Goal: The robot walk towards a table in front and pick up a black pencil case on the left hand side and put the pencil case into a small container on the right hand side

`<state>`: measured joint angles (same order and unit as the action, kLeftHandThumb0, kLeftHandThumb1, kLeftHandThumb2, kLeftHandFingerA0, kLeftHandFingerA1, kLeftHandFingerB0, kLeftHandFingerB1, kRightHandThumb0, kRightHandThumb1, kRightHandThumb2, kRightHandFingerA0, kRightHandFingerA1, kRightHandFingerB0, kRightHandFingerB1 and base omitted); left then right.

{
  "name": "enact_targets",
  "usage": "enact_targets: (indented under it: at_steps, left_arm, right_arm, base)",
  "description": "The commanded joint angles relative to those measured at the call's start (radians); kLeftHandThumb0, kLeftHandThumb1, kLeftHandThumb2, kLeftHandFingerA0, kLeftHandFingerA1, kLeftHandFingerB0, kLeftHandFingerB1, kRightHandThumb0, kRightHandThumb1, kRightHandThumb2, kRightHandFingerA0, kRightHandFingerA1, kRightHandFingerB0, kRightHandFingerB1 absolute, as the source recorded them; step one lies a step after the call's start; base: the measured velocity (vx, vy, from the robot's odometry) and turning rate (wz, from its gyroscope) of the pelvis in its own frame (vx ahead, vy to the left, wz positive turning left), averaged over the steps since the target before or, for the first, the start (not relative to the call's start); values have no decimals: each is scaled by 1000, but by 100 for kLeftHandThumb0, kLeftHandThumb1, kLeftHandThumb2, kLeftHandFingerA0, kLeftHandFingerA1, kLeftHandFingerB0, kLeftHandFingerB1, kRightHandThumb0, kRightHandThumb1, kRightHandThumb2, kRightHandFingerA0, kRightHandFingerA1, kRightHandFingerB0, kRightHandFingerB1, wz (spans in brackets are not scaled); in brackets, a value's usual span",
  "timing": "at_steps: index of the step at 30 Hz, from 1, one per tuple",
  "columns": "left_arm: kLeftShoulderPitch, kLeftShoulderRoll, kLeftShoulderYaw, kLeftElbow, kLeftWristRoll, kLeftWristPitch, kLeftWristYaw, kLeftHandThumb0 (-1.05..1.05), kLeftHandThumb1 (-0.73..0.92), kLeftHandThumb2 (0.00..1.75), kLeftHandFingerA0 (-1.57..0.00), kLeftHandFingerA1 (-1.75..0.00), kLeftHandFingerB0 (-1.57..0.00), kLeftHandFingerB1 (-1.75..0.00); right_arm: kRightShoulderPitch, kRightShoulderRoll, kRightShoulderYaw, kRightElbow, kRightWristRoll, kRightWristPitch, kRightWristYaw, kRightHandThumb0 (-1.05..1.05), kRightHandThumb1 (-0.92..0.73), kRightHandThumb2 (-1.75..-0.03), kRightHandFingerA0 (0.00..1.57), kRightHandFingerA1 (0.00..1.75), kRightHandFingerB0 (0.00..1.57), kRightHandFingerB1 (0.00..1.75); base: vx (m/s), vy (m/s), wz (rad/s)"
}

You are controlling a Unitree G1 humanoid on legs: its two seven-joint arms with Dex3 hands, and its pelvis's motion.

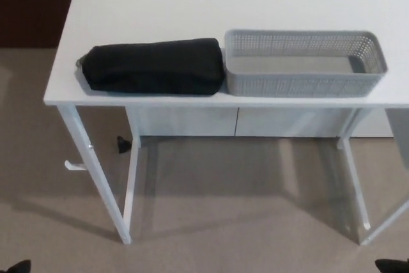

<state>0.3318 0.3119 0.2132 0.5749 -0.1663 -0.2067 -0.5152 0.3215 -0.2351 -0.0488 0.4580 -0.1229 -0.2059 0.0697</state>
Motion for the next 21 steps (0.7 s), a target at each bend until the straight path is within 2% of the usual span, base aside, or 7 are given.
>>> enact_targets:
  at_steps: [1, 6, 7, 8, 10, 17, 21]
  left_arm:
    - [9, 10, -4, 0, 11, -1, 14, -7, 68, 60, 0, -22, -4, -25]
    - [13, 14, -9, 9, 12, -15, 9, -7, 67, 59, 0, -20, -4, -25]
    - [11, 17, -12, 17, 21, -19, 17, -10, 51, 81, 0, -18, 0, -27]
    - [10, 20, -16, 21, 29, -23, 23, -10, 65, 59, 0, -24, -5, -25]
    - [14, 20, -18, 15, 29, -20, 26, -11, 51, 80, 0, -19, 0, -27]
    - [17, 24, -17, 4, 21, -8, 20, -8, 65, 59, 0, -21, -4, -25]
    - [15, 25, -18, 16, 26, -22, 23, -9, 51, 80, 0, -18, 0, -26]
  right_arm:
    - [15, -8, -9, 14, -1, -16, -20, -18, -43, -56, 55, 48, 45, 43]
    - [13, -10, -3, 42, -12, -42, -32, -22, -40, -59, 56, 52, 46, 46]
    - [8, -11, -4, 57, -9, -53, -31, -18, -45, -53, 59, 49, 47, 41]
    - [5, -10, -4, 66, -5, -61, -29, -23, -40, -59, 56, 53, 45, 46]
    - [-1, -14, -2, 81, -7, -71, -28, -24, -41, -59, 55, 52, 44, 46]
    - [-8, -9, 1, 88, -4, -67, -31, -24, -41, -59, 55, 52, 46, 45]
    - [-11, -14, 1, 96, -4, -80, -29, -24, -41, -59, 55, 52, 45, 46]
  base:
    - [100, -33, 6]
    - [99, -119, 8]
    - [196, -158, -51]
    - [213, -76, 25]
    - [196, -48, 6]
    - [119, -45, -6]
    - [144, 116, -8]
